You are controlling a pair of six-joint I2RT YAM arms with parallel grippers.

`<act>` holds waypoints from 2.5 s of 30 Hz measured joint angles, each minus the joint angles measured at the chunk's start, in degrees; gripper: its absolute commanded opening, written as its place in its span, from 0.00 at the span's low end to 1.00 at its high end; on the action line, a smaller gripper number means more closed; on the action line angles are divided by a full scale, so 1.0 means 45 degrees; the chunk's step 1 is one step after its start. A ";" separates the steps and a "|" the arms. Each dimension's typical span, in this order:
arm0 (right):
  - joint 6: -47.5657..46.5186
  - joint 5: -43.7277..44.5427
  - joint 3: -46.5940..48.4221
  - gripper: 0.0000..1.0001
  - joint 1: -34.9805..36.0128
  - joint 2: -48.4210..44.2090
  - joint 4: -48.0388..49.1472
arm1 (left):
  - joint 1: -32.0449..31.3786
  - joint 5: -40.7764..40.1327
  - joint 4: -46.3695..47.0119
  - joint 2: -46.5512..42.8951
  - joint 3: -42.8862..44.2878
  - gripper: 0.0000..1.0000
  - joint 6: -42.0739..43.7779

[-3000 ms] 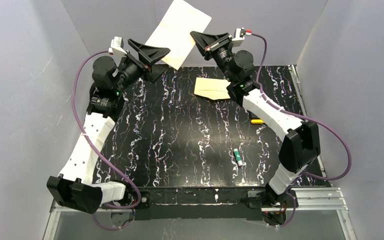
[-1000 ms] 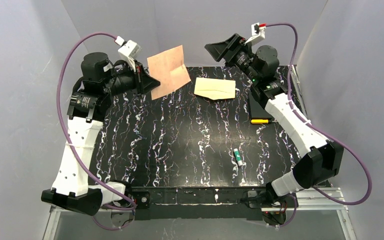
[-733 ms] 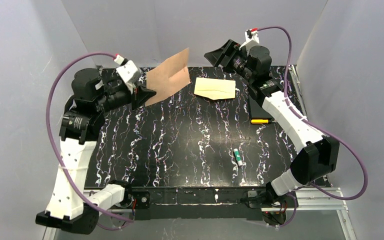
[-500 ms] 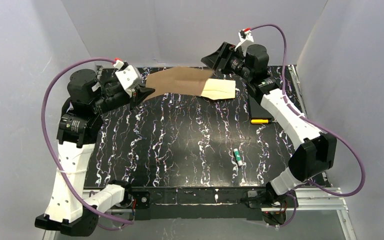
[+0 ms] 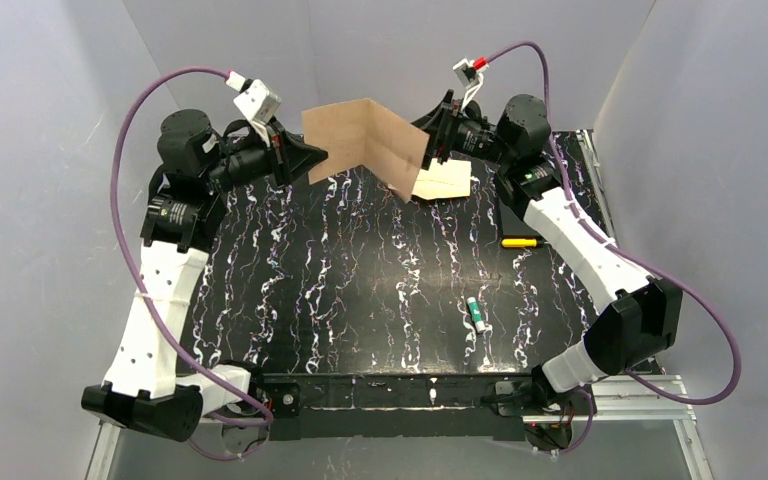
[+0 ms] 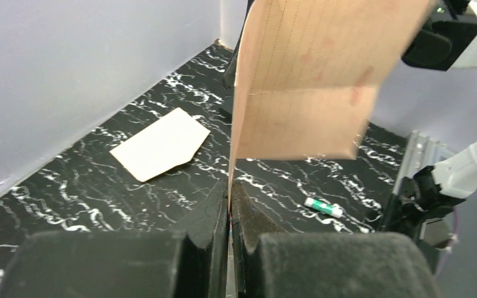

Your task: Place the letter into the envelope and seal it

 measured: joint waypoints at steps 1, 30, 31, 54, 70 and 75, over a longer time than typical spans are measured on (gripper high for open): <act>-0.0005 -0.0228 0.0000 0.91 0.0092 -0.0024 0.0165 | 0.0000 0.0151 0.0126 0.0131 -0.0015 0.00 -0.0301; 0.3337 -0.2069 0.1336 0.74 0.1399 0.1341 0.4167 | 0.0000 0.5197 0.4517 0.0899 -0.0772 0.00 -0.5809; 0.3473 -0.2079 0.1336 0.72 0.1399 0.1350 0.4235 | 0.0000 0.5280 0.4546 0.0899 -0.0753 0.00 -0.5829; 0.5620 -0.2132 0.2409 0.03 0.1399 0.1462 0.5071 | 0.0282 0.5707 0.4376 0.0826 -0.0476 0.60 -0.5445; 0.2341 0.4323 0.2346 0.05 0.1180 0.0228 0.1622 | 0.1647 -0.0296 0.2769 -0.0894 -0.1695 0.78 -0.6212; 0.3701 0.5727 0.1715 0.04 0.1171 0.0092 0.3371 | 0.1413 -0.0597 0.5493 0.0000 -0.2181 0.82 -1.0200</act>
